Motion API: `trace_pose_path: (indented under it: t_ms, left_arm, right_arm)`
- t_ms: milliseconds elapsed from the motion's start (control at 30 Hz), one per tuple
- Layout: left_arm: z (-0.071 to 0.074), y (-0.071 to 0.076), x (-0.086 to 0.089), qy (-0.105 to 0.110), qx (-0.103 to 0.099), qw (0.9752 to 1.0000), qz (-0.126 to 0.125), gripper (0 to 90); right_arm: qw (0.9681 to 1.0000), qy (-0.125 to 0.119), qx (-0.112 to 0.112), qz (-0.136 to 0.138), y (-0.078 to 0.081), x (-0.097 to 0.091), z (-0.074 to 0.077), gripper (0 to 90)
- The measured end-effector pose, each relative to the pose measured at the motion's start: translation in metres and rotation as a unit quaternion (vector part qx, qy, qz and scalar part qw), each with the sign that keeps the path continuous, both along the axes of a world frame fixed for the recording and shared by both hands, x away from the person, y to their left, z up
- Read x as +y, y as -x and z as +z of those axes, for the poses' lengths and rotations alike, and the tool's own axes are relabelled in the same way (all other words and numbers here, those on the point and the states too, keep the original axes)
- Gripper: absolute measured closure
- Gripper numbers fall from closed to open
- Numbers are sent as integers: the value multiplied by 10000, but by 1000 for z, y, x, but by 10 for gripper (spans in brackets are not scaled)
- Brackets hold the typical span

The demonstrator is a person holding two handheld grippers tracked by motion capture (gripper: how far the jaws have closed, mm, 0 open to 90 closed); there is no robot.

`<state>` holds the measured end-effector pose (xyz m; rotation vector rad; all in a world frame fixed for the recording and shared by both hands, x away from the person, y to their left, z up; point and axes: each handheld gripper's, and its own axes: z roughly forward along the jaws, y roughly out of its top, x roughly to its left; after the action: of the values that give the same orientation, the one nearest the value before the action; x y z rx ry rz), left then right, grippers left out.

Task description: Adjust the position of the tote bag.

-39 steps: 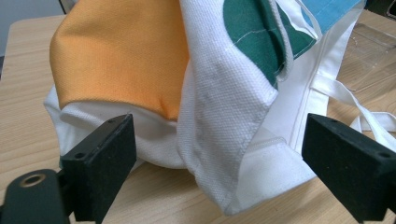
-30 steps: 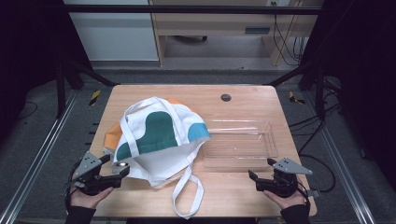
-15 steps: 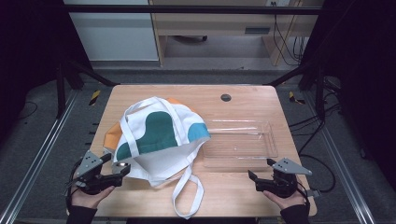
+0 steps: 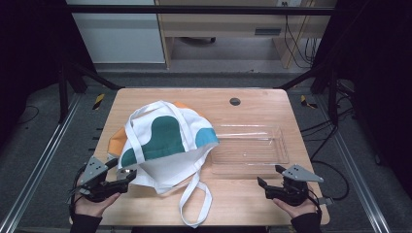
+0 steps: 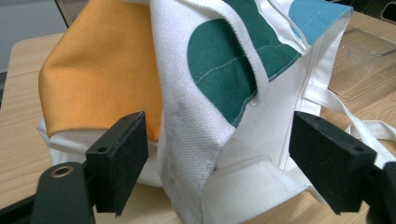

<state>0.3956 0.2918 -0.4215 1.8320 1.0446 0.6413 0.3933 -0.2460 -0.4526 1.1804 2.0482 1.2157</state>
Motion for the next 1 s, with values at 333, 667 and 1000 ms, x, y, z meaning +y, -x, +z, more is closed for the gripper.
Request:
trace_pose_path:
  t_ms: [333,667,1000]
  left_arm:
    - [5,0,-1,36,-80,10000,43,207]
    - [9,-4,-2,85,-132,9999,42,270]
    - [16,-8,-6,-31,-280,9995,150,330]
  right_arm:
    - [10000,-32,-25,82,1,4,3,224]
    - [9996,-112,-89,234,1,14,9,238]
    - [9986,-149,-147,483,-1,36,14,241]
